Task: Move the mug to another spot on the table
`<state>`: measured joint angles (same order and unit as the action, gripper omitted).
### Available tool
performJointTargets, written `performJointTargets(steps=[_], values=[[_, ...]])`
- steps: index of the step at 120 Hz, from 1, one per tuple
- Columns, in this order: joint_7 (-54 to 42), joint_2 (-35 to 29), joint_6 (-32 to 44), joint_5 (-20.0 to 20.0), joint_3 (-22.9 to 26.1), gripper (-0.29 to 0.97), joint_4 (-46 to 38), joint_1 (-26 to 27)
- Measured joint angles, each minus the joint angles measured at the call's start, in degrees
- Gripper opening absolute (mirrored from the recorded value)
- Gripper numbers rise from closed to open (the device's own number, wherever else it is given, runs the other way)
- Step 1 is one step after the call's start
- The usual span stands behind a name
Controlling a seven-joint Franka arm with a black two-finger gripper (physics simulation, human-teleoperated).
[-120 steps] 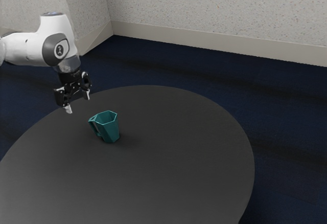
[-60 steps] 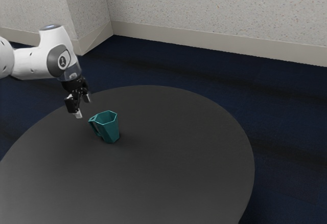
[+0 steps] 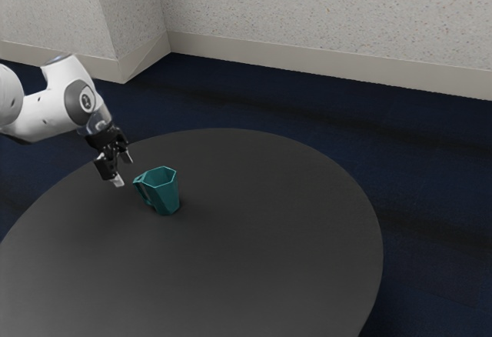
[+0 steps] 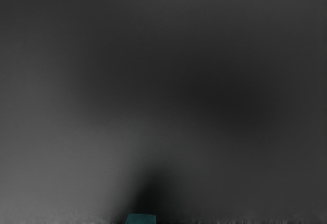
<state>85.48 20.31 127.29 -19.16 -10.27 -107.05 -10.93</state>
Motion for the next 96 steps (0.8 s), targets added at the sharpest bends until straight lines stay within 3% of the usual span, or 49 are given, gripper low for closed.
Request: performJointTargets(steps=[51,96], values=[[-14.84,2.28,0.65,-6.82,0.06,0.68,-1.04,-1.28],[-22.49,3.28,0.91,-13.69,0.02,0.68,-0.99,-1.16]])
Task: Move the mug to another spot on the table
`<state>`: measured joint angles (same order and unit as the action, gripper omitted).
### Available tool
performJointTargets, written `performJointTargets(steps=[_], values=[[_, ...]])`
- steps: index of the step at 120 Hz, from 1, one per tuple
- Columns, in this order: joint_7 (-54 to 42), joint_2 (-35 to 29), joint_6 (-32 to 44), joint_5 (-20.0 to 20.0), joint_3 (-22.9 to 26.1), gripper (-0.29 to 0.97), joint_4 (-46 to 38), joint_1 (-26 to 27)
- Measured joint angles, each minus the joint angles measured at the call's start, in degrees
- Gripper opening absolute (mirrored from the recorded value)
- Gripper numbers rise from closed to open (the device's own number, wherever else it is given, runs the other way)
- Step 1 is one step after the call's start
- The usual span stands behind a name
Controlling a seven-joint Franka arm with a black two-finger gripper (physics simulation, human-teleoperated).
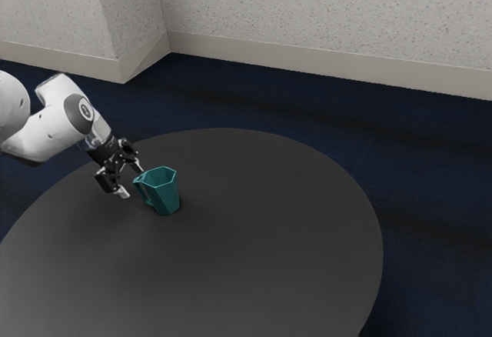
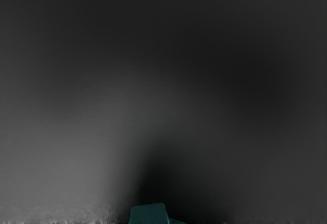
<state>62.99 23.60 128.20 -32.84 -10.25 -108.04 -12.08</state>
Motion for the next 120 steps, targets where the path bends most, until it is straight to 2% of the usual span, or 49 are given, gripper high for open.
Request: performJointTargets(steps=[62,120], values=[[-3.27,1.15,0.45,-5.01,0.21,0.67,-0.15,0.8],[-3.33,2.19,1.74,-6.48,0.77,0.67,-0.16,1.58]])
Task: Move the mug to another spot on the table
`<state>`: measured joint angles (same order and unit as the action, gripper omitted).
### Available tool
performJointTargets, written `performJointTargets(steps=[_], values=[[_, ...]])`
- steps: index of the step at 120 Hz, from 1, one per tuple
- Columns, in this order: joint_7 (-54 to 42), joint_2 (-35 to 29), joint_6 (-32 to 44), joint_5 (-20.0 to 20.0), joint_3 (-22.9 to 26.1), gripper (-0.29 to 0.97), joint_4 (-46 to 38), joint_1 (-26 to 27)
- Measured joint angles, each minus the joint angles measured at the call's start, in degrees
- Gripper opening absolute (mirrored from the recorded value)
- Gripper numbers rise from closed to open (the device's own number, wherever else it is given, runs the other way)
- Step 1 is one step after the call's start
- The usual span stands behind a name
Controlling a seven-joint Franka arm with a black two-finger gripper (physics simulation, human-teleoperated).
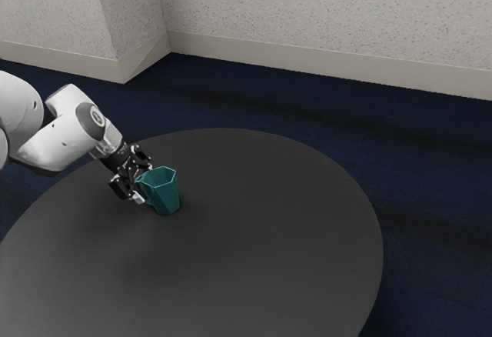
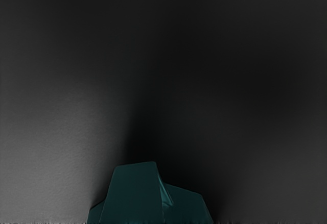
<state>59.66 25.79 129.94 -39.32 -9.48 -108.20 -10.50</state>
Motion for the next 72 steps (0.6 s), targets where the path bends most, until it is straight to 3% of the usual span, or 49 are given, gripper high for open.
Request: performJointTargets(steps=[12,72], values=[[0.0,0.0,0.16,-0.02,0.06,0.64,-0.01,0.11],[0.0,-0.24,0.35,0.58,0.08,0.14,-0.01,0.4]])
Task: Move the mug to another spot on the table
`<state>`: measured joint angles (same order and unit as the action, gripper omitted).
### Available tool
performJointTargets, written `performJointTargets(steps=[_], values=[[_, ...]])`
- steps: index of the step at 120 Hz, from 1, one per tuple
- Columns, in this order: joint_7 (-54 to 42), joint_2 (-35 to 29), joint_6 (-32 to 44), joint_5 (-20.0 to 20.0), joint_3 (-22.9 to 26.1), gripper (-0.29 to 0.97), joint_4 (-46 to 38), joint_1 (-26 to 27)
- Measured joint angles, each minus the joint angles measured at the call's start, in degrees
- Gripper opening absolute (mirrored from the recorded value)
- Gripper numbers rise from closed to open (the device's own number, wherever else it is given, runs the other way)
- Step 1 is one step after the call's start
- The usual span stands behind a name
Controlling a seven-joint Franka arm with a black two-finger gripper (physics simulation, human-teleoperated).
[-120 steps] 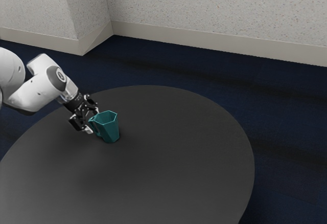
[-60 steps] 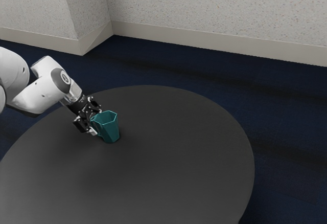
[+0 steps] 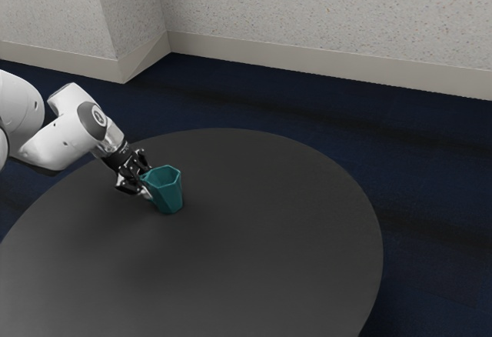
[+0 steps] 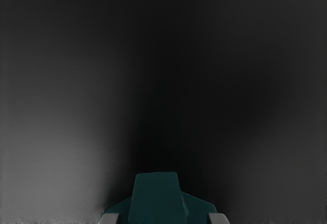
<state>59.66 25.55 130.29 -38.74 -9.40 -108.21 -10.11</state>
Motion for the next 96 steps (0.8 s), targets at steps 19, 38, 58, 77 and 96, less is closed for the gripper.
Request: performJointTargets(steps=[19,38,58,77,96], values=[[0.02,-0.37,-0.22,0.12,-0.01,0.13,-0.01,0.06],[0.11,-0.76,-0.42,0.2,0.0,0.12,-0.07,0.31],[0.2,-2.71,-0.85,0.12,0.0,0.07,-1.03,0.36],[0.27,-4.43,-2.05,-1.14,0.02,0.04,-2.31,0.4],[0.19,-6.56,-3.19,-2.62,0.62,0.04,-5.91,1.88]])
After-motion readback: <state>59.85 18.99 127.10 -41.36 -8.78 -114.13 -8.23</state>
